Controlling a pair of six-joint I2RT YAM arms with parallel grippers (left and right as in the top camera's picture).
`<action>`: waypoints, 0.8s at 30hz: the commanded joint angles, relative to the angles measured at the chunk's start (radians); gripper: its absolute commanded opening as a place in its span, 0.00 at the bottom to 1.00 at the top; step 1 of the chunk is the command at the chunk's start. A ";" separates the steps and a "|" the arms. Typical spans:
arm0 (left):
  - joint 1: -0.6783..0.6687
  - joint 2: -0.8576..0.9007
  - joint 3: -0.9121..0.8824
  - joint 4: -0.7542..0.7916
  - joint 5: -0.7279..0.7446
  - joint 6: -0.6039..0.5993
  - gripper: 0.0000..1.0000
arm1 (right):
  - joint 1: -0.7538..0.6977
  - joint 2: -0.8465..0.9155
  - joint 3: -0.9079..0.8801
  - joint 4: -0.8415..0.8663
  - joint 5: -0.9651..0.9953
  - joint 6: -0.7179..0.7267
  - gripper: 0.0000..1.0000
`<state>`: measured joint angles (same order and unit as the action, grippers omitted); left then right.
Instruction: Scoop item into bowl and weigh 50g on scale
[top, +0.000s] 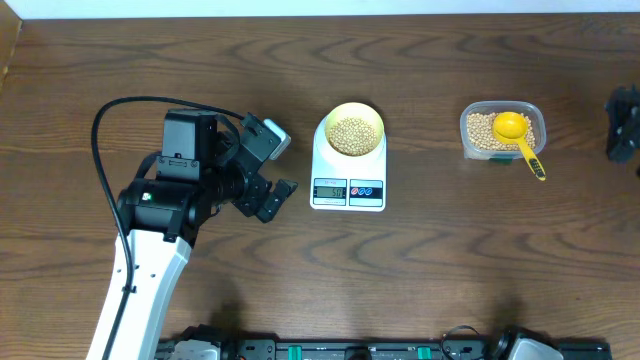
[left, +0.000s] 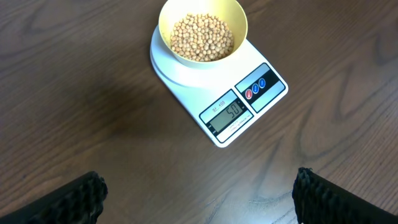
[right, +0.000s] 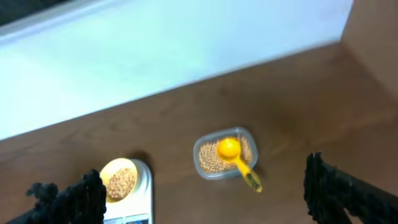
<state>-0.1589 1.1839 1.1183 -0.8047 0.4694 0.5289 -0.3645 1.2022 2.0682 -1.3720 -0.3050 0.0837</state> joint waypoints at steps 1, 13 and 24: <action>0.005 0.006 -0.003 -0.001 0.013 0.016 0.98 | -0.001 -0.027 0.006 0.019 -0.027 -0.138 0.99; 0.005 0.006 -0.003 -0.001 0.013 0.016 0.98 | 0.027 -0.064 -0.183 0.074 -0.068 -0.152 0.99; 0.005 0.006 -0.003 -0.001 0.013 0.016 0.97 | 0.084 -0.441 -1.107 0.949 -0.060 -0.307 0.99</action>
<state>-0.1585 1.1839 1.1179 -0.8055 0.4698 0.5289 -0.3077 0.8677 1.1435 -0.5587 -0.3622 -0.1013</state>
